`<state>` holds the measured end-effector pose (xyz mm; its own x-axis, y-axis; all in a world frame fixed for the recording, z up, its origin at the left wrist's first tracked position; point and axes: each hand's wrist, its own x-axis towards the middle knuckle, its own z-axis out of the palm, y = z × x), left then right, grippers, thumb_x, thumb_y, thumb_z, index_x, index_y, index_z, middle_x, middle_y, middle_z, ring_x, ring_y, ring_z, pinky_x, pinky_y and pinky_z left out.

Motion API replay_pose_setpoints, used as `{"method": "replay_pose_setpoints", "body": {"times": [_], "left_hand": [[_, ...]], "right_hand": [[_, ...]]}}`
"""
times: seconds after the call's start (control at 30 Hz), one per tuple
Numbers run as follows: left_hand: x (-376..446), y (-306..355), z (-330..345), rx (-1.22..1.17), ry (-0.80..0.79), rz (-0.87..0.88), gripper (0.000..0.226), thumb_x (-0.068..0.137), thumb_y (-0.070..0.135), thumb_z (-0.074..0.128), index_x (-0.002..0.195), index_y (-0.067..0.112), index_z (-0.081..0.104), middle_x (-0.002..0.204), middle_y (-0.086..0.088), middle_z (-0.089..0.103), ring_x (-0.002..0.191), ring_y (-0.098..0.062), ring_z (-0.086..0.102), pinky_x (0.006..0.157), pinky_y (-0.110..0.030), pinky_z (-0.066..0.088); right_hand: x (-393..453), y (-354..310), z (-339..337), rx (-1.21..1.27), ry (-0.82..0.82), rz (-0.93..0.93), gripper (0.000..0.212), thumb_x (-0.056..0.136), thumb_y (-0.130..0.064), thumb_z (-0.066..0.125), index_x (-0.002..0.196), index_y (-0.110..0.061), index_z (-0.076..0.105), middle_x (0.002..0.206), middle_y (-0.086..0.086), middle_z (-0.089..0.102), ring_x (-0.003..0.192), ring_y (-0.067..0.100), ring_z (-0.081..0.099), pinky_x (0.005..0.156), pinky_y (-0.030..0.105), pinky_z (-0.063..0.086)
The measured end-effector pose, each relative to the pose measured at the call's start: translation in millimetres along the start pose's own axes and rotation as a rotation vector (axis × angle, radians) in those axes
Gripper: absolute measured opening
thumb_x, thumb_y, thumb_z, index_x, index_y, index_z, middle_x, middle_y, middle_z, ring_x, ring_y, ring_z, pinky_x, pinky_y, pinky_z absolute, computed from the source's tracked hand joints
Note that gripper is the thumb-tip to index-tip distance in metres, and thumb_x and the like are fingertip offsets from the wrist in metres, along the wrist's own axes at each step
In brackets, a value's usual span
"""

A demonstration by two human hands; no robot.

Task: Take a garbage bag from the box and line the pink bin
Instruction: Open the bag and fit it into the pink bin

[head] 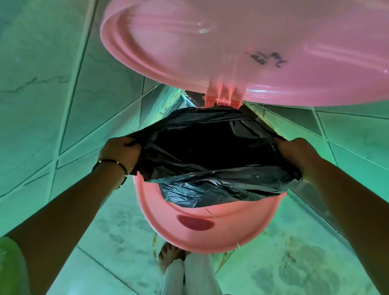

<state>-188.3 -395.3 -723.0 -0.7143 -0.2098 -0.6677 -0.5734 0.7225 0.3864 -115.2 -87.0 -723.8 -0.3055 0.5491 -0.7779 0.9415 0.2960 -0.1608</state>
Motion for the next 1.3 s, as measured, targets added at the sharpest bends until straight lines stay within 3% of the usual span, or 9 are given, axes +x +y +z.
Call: {"method": "replay_pose_setpoints", "body": {"times": [0.2, 0.37, 0.53, 0.63, 0.7, 0.83, 0.97, 1.13, 1.3], "left_hand": [[-1, 9, 6, -0.023, 0.155, 0.17, 0.028, 0.085, 0.018, 0.058, 0.111, 0.01, 0.066, 0.105, -0.02, 0.068, 0.099, -0.037, 0.062, 0.085, -0.039, 0.048], [-2, 18, 9, -0.104, 0.053, 0.283, 0.035, 0.081, 0.032, 0.055, 0.107, 0.011, 0.065, 0.104, -0.017, 0.069, 0.097, -0.031, 0.064, 0.089, -0.04, 0.051], [4, 29, 6, -0.007, -0.039, 0.007, 0.032, 0.09, 0.016, 0.049, 0.114, -0.002, 0.062, 0.112, -0.031, 0.062, 0.105, -0.042, 0.058, 0.085, -0.041, 0.046], [7, 31, 5, 0.029, -0.124, -0.152, 0.025, 0.091, 0.018, 0.054, 0.106, -0.002, 0.056, 0.077, -0.024, 0.056, 0.068, -0.034, 0.054, 0.061, -0.036, 0.042], [12, 25, 4, -0.039, -0.068, -0.233, 0.033, 0.086, 0.025, 0.058, 0.101, -0.004, 0.057, 0.073, -0.02, 0.054, 0.071, -0.034, 0.056, 0.064, -0.037, 0.045], [12, 17, 8, 0.069, 0.07, -0.03, 0.034, 0.085, 0.026, 0.058, 0.107, 0.002, 0.067, 0.106, -0.024, 0.067, 0.103, -0.038, 0.063, 0.09, -0.044, 0.051], [5, 32, 11, -0.056, 0.178, 0.18, 0.038, 0.085, 0.032, 0.061, 0.114, 0.008, 0.063, 0.111, -0.014, 0.067, 0.102, -0.029, 0.062, 0.089, -0.036, 0.049], [-4, 55, 9, -0.456, 0.055, 0.192, 0.042, 0.079, 0.033, 0.067, 0.113, 0.009, 0.062, 0.105, -0.005, 0.066, 0.098, -0.021, 0.064, 0.091, -0.031, 0.05], [-27, 33, 2, -0.237, 0.089, 0.243, 0.037, 0.082, 0.022, 0.068, 0.114, 0.004, 0.063, 0.111, -0.012, 0.067, 0.093, -0.015, 0.06, 0.079, -0.018, 0.044]], "right_hand": [[8, -10, -17, 0.136, 0.341, -0.11, 0.038, 0.084, -0.033, 0.056, 0.094, 0.003, 0.066, 0.086, 0.02, 0.06, 0.089, 0.033, 0.062, 0.067, 0.028, 0.037], [8, 2, -21, 0.24, 0.491, -0.079, 0.035, 0.082, -0.034, 0.057, 0.087, -0.001, 0.068, 0.084, 0.02, 0.061, 0.089, 0.034, 0.063, 0.066, 0.029, 0.036], [7, 20, -6, -0.004, 0.107, 0.032, 0.049, 0.086, -0.045, 0.053, 0.099, 0.002, 0.059, 0.096, 0.021, 0.06, 0.084, 0.032, 0.056, 0.071, 0.034, 0.043], [8, 18, 9, -0.078, -0.044, 0.035, 0.054, 0.091, -0.041, 0.048, 0.118, 0.005, 0.054, 0.115, 0.026, 0.058, 0.094, 0.034, 0.055, 0.073, 0.033, 0.038], [8, 15, 11, -0.068, -0.041, 0.024, 0.056, 0.091, -0.043, 0.047, 0.12, 0.004, 0.053, 0.112, 0.024, 0.058, 0.092, 0.033, 0.055, 0.074, 0.033, 0.039], [9, 10, -2, -0.013, 0.124, 0.004, 0.058, 0.086, -0.049, 0.049, 0.114, 0.001, 0.055, 0.101, 0.02, 0.059, 0.09, 0.034, 0.057, 0.073, 0.032, 0.042], [15, -6, -25, 0.185, 0.322, -0.088, 0.053, 0.086, -0.047, 0.047, 0.119, -0.007, 0.06, 0.121, 0.019, 0.062, 0.111, 0.035, 0.057, 0.084, 0.033, 0.043], [-8, -3, -35, 0.331, -0.075, -0.135, 0.07, 0.07, -0.067, 0.063, 0.113, -0.012, 0.064, 0.111, 0.011, 0.068, 0.099, 0.027, 0.065, 0.097, 0.04, 0.048], [-76, 37, -7, 0.025, -0.32, -0.243, 0.092, 0.045, -0.073, 0.074, 0.122, -0.029, 0.052, 0.117, -0.004, 0.063, 0.108, 0.02, 0.061, 0.1, 0.041, 0.045]]}}
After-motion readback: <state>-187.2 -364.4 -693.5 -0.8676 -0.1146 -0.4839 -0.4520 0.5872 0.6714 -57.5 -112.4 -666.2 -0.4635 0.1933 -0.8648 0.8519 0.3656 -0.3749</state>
